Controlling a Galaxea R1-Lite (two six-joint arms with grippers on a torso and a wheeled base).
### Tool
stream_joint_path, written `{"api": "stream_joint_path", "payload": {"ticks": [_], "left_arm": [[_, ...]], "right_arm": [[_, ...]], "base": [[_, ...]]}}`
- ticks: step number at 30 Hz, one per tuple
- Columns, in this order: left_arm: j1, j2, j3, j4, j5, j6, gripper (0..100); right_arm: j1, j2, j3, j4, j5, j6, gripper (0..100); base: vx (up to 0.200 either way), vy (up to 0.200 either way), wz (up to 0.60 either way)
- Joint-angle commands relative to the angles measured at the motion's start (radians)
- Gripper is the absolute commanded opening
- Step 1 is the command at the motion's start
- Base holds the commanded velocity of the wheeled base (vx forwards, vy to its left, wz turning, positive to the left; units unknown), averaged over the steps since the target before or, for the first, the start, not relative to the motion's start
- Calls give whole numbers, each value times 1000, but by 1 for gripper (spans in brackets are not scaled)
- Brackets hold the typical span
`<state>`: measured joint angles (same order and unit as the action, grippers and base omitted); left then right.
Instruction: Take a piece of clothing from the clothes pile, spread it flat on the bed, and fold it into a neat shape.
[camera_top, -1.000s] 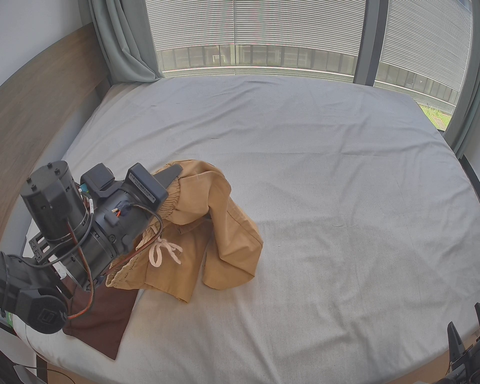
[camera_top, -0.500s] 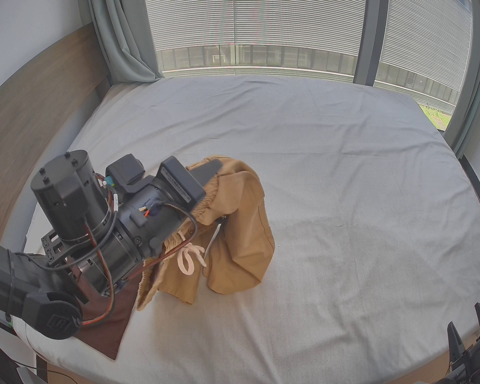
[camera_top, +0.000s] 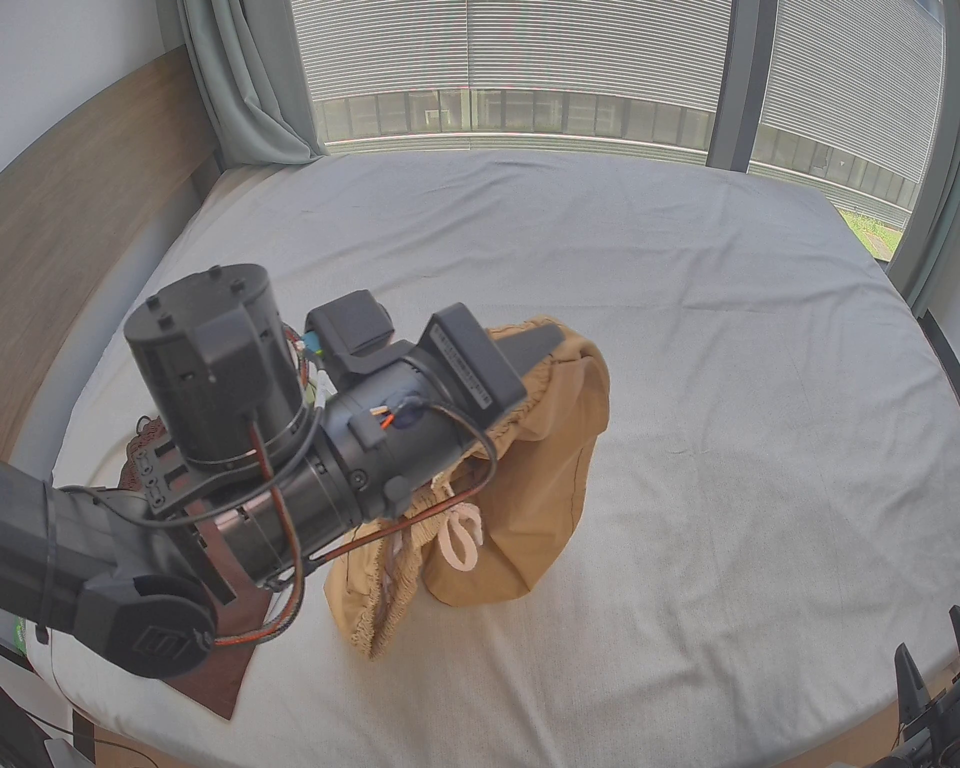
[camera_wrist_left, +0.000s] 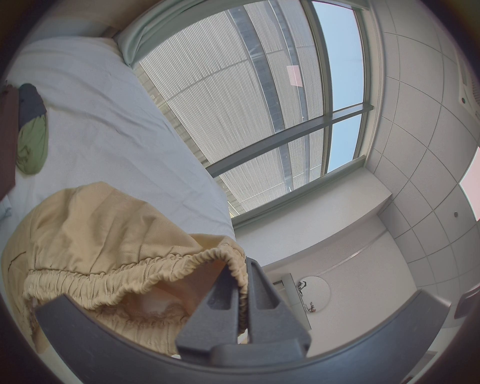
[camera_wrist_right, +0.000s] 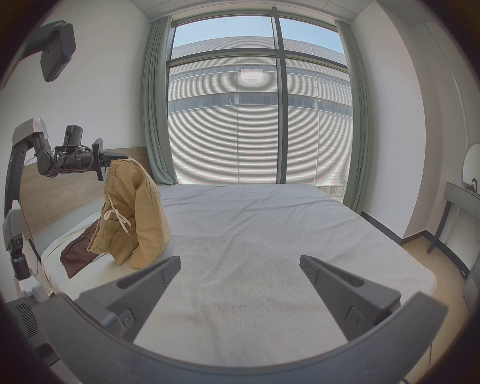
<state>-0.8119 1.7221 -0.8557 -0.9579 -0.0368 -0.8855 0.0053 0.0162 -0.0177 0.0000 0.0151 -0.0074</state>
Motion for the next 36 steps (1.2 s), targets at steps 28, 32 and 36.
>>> {"api": "stream_joint_path", "payload": {"ticks": [28, 32, 36], "left_arm": [[-178, 152, -589, 65, -137, -311, 0], [-162, 146, -563, 103, -124, -329, 0], [-125, 134, -463, 99, -126, -305, 0]], "right_arm": [[1, -12, 16, 0, 0, 0, 100], [1, -13, 16, 0, 0, 0, 100], [1, -13, 16, 0, 0, 0, 100]], "base": [[0, 0, 0], [0, 0, 0], [0, 0, 0]]}}
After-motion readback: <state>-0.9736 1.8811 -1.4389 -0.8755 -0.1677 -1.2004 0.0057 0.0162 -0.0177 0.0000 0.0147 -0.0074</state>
